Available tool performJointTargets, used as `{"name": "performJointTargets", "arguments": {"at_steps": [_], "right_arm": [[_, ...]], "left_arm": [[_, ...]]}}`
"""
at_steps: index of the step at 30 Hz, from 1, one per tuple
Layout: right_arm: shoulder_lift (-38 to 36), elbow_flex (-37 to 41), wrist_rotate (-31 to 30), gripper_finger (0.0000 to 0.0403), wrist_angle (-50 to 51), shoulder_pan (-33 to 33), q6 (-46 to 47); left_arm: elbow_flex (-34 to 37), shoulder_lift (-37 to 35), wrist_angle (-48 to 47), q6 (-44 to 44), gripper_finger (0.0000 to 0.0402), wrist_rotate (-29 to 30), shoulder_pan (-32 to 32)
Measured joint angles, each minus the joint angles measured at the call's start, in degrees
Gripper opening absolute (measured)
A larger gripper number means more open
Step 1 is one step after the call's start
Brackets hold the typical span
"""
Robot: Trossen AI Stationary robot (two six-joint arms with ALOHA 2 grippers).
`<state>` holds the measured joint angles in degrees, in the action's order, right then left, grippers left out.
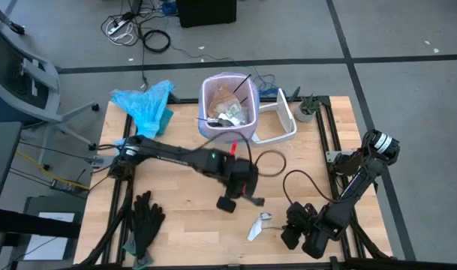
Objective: Place trash/remove bag and relplace
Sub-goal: Put the black paper into the trash bin
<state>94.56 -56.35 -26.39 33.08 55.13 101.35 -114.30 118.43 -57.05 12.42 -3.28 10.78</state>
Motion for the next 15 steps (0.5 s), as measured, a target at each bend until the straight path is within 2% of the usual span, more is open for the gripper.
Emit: {"name": "performJointTargets", "arguments": {"at_steps": [8,11,15], "right_arm": [[0.0,0.0,0.0,0.0132,0.0,-0.9,0.6],[0.0,0.0,-0.1,0.0132,0.0,-1.6,0.7],[0.0,0.0,-0.5,0.0132,0.2,-2.6,0.6]], "left_arm": [[-20.9,-0.2,-17.2,10.6,0.0,6.3,-5.8],[-17.7,-5.2,-16.0,13.1,0.0,9.4,-9.2],[-17.8,-9.8,-16.8,12.9,0.0,10.7,-14.4]]}}
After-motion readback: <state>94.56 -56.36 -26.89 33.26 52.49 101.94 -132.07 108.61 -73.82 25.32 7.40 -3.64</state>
